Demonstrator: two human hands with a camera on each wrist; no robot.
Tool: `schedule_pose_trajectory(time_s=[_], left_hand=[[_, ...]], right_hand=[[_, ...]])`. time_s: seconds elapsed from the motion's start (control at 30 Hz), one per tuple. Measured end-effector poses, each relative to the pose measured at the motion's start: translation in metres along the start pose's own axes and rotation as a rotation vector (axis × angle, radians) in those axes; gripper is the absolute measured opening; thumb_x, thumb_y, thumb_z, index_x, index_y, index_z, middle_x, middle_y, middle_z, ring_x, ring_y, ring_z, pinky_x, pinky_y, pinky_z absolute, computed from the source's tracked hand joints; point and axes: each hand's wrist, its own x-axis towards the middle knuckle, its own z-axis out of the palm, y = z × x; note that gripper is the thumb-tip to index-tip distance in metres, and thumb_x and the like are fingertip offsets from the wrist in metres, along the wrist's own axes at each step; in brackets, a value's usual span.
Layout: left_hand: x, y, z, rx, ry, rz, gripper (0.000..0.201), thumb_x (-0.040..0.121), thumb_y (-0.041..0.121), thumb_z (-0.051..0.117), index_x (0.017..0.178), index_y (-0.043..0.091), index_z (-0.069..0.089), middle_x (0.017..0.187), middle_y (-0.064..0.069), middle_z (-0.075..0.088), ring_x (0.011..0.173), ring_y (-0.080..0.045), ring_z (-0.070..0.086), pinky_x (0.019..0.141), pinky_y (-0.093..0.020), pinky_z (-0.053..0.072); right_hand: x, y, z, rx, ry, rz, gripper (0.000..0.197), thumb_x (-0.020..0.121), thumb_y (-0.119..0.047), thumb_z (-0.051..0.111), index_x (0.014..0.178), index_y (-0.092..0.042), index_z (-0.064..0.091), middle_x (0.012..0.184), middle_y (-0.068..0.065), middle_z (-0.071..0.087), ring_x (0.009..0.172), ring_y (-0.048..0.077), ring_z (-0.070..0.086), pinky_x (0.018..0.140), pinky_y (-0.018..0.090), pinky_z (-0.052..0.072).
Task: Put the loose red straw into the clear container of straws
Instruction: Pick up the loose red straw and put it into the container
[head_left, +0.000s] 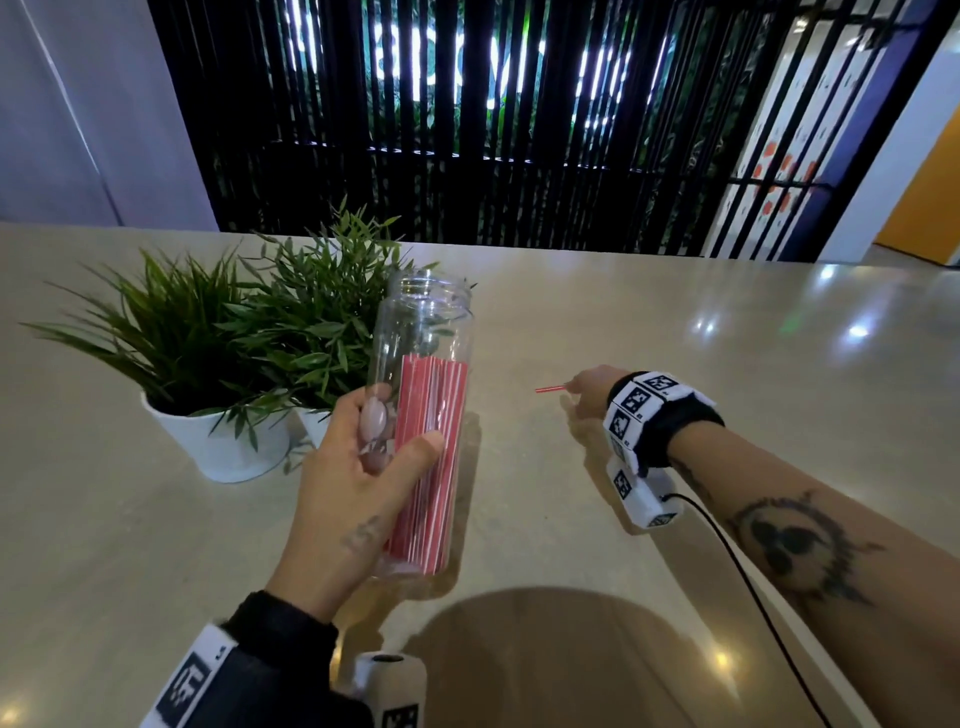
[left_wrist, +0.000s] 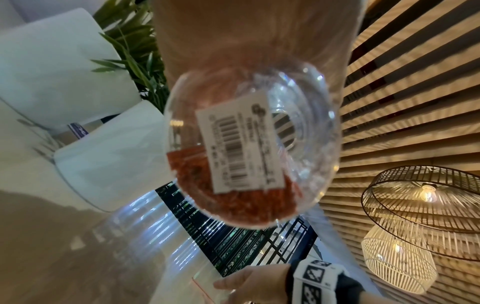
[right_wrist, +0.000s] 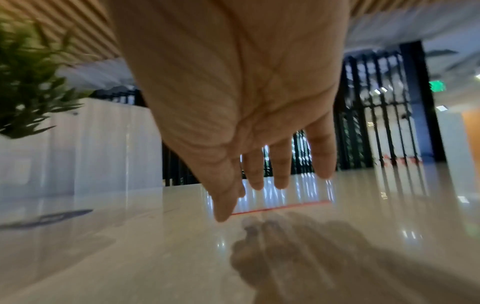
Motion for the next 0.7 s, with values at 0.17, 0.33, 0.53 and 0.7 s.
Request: schedule_pose_trajectory(time_s=[0.17,0.33,0.53,0.7], left_hand=[[0.003,-0.001,0.001,0.003,-0.027,0.043,0.058,0.056,0.057,0.056,0.108,0.032,0.05,0.093,0.029,0.065,0.077,0.001,0.067,0.066,-0.028,0.054],[0.005,-0.007,0.003,0.012,-0.031,0.036,0.061,0.056,0.058,0.056,0.11,0.03,0.05,0.096,0.027,0.064,0.079,0.0,0.067,0.067,-0.029,0.054],[0.005,-0.011,0.007,0.021,-0.025,0.021,0.053,0.057,0.056,0.058,0.103,0.032,0.051,0.092,0.03,0.065,0.078,0.001,0.066,0.067,-0.031,0.054],[0.005,-0.013,0.006,0.03,-0.03,0.023,0.048,0.057,0.056,0.058,0.1,0.037,0.05,0.091,0.03,0.064,0.078,-0.001,0.066,0.067,-0.03,0.055]], right_hand=[[-0.012,-0.019,0.009,-0.062,-0.009,-0.022,0.052,0.084,-0.017,0.058,0.132,-0.006,0.042,0.141,0.017,0.042,0.128,0.033,0.043,0.105,0.043,0.035],[0.003,-0.021,0.009,-0.056,-0.039,-0.003,0.032,0.09,-0.009,0.047,0.12,0.0,0.045,0.13,0.018,0.047,0.075,0.026,0.043,0.075,0.034,0.038],[0.03,-0.012,0.011,-0.147,-0.085,-0.015,0.042,0.056,-0.02,0.072,0.095,-0.008,0.059,0.09,0.01,0.064,0.08,0.032,0.065,0.075,0.041,0.057],[0.016,-0.019,-0.007,-0.102,0.015,-0.045,0.02,0.073,-0.006,0.065,0.091,0.002,0.069,0.08,0.015,0.063,0.057,0.027,0.057,0.062,0.029,0.046]])
